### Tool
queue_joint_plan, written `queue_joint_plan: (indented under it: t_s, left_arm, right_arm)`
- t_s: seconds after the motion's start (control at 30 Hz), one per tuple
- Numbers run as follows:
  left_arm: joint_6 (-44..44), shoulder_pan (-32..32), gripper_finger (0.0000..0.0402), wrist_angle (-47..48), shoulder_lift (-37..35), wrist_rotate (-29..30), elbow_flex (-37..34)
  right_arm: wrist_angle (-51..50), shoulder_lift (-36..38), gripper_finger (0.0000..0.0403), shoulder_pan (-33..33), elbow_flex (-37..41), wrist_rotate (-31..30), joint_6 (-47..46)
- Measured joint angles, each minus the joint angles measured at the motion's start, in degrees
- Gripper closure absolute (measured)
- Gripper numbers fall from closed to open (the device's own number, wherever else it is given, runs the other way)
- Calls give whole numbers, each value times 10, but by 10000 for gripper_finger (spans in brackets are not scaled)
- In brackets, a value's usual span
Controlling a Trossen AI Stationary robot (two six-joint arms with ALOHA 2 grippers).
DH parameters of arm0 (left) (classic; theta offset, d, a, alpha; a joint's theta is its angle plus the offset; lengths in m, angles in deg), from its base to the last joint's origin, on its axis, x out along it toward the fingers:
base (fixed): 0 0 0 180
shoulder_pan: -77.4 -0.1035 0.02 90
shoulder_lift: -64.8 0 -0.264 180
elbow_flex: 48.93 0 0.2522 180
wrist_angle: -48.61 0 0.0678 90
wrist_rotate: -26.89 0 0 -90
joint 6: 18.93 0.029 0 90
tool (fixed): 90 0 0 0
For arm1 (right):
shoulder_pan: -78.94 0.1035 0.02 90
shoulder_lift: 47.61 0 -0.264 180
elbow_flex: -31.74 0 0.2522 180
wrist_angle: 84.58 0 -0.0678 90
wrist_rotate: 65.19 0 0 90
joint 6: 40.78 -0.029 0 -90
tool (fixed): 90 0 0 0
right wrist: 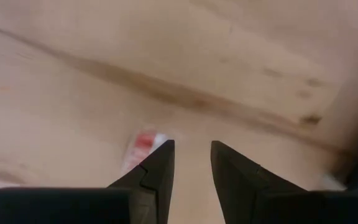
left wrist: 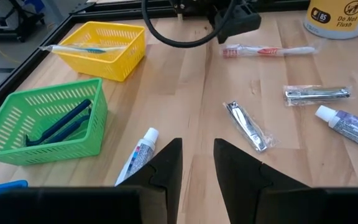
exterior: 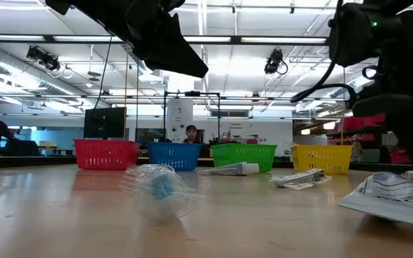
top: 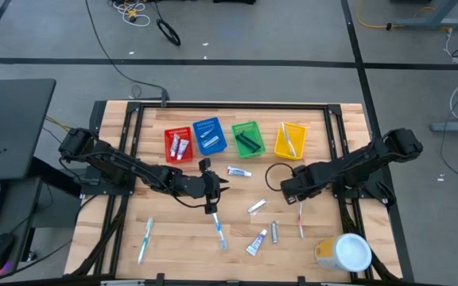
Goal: Pick & Place Travel size toiletries
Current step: Put the orange toothbrush into the yellow bin
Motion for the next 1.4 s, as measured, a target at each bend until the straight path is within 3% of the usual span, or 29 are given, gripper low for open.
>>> queue_joint_plan:
  t_s: [0.5, 0.63, 0.8, 1.1, 1.4]
  left_arm:
    - [12, 0, 301, 1, 0, 0, 0]
    - [12, 0, 301, 2, 0, 0, 0]
    - [12, 0, 301, 2, 0, 0, 0]
    - [12, 0, 301, 4, 0, -39, 0]
    - [20, 0, 301, 4, 0, -39, 0]
  right_arm:
    - [24, 22, 289, 38, -10, 3, -28]
    - [30, 34, 289, 50, -32, -28, -13]
    - [68, 35, 289, 89, -38, 13, -34]
    - [74, 11, 289, 159, -38, 26, -114]
    - [95, -49, 289, 160, -38, 29, -113]
